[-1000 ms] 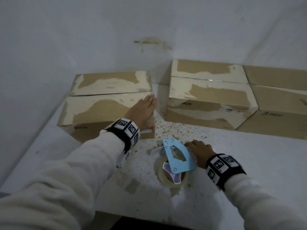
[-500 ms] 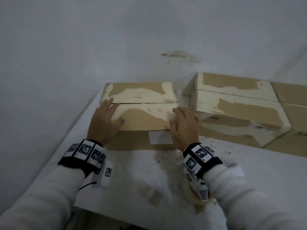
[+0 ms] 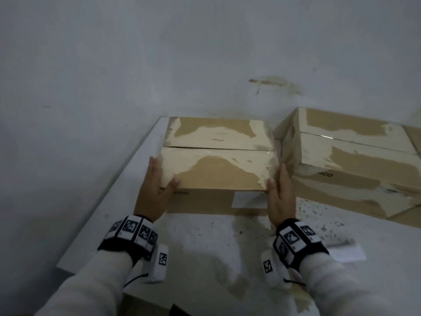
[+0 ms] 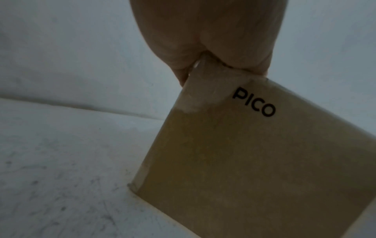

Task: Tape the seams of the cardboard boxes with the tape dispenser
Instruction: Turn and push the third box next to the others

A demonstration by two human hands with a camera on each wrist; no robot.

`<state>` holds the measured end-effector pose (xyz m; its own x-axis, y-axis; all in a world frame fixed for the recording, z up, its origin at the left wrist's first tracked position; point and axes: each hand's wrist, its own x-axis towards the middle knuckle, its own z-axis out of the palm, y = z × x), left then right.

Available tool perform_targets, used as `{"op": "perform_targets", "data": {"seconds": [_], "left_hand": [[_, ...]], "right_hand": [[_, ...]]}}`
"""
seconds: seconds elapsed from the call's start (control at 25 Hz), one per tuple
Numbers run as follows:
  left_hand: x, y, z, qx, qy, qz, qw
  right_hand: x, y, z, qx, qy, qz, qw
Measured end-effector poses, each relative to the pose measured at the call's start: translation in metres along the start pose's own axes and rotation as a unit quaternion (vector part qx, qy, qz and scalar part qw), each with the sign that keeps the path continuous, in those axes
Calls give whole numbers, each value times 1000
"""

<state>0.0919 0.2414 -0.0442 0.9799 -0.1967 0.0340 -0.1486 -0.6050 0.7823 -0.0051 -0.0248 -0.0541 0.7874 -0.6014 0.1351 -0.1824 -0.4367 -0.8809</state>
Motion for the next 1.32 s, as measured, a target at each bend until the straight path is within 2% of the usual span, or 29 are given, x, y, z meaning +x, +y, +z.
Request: {"op": "perform_targets", "data": {"seconds": [0.08, 0.2, 0.28, 0.4, 0.48, 0.56, 0.72, 0.8, 0.92, 1.04, 1.2, 1.32], "left_hand": [[3, -1, -2, -42, 8, -23, 999], [10, -3, -14, -49, 2, -40, 998], [24, -2, -23, -72, -4, -46, 996], [48, 1, -39, -80, -47, -45, 995], [58, -3, -48, -31, -91, -28, 995], [63, -7, -60, 8, -126, -37, 991], [78, 4, -69, 67, -176, -64, 980], [87, 14, -68, 84, -207, -42, 974], [103, 21, -71, 134, -264, -22, 955], [115, 25, -73, 192, -269, 1, 944], [132, 29, -63, 232, -244, 7, 942], [144, 30, -60, 241, -247, 11, 938]], "right_hand": [[3, -4, 1, 90, 13, 61, 994], [10, -10, -1, 221, 30, 128, 966], [16, -14, -7, 253, 29, 149, 956], [22, -15, -20, 186, 28, 141, 972], [23, -15, -26, 112, 11, 120, 986], [22, -17, -32, 53, -11, 102, 993], [33, -28, -42, -57, -78, 64, 993], [45, -38, -42, -119, -110, 28, 986], [57, -46, -37, -106, -138, 39, 984], [72, -42, -39, -115, -150, 46, 981], [98, -45, -39, -156, -182, 48, 970], [116, -47, -31, -141, -187, 65, 970]]}}
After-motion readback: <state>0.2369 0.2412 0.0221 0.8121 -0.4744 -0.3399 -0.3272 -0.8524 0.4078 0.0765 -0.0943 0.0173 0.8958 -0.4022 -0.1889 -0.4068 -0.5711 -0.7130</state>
